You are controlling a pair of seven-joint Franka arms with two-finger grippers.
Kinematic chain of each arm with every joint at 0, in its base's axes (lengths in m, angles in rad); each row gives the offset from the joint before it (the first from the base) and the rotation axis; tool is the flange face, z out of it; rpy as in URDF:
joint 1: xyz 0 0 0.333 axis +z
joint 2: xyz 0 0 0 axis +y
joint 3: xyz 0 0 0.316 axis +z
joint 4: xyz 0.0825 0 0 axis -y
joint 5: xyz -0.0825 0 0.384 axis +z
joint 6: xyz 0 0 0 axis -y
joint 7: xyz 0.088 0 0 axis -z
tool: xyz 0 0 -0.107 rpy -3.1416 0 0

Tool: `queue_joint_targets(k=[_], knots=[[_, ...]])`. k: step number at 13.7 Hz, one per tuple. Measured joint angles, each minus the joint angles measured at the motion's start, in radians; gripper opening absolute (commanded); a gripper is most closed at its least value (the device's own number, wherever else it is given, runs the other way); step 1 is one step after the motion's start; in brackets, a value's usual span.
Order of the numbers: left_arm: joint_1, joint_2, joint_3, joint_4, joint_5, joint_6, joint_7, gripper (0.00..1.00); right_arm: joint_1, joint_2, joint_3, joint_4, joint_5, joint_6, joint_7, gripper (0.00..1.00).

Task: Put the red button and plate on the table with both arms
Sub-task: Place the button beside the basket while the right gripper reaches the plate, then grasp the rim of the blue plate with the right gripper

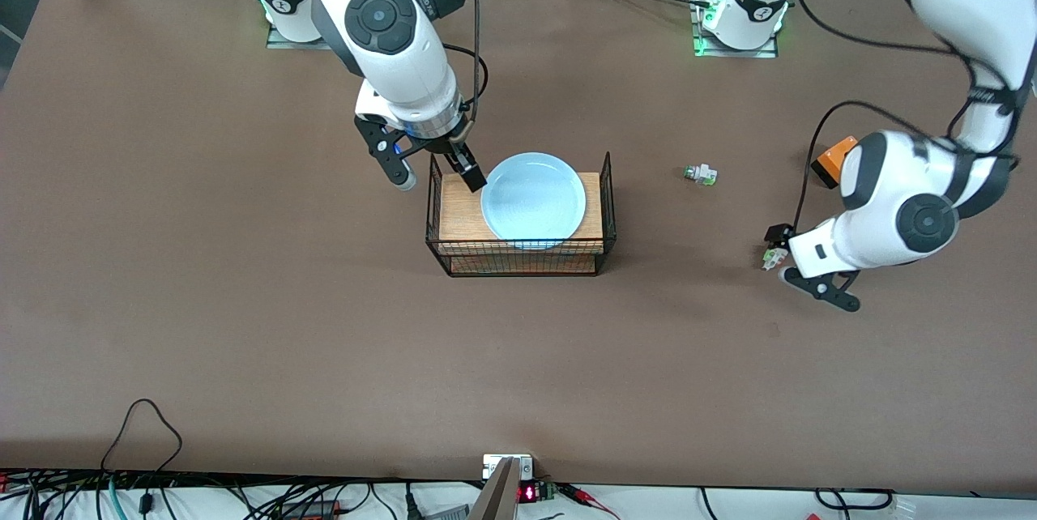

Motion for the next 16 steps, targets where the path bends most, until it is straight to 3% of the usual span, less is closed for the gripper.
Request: queue_joint_targets(k=[3, 8, 9, 12, 14, 16], knots=[[-0.001, -0.096, -0.051, 0.1, 0.0, -0.196, -0.108, 1.0, 0.026, 0.036, -0.002, 0.0, -0.002, 0.084, 0.002, 1.0], [0.002, -0.175, -0.045, 0.29, -0.034, -0.371, -0.18, 1.0, 0.056, 0.103, -0.008, 0.0, -0.071, 0.152, 0.031, 1.0], [-0.023, -0.201, -0.017, 0.296, -0.064, -0.387, -0.22, 1.0, 0.065, 0.113, -0.008, 0.0, -0.099, 0.152, 0.031, 1.0], [-0.212, -0.299, 0.183, 0.237, -0.1, -0.382, -0.297, 1.0, 0.093, 0.144, -0.008, 0.0, -0.126, 0.154, 0.032, 0.95], [-0.28, -0.361, 0.273, 0.153, -0.113, -0.306, -0.302, 1.0, 0.096, 0.156, -0.01, 0.0, -0.129, 0.156, 0.032, 0.85], [-0.34, -0.424, 0.362, 0.075, -0.133, -0.272, -0.301, 1.0, 0.099, 0.16, -0.011, 0.0, -0.13, 0.157, 0.032, 0.65]])
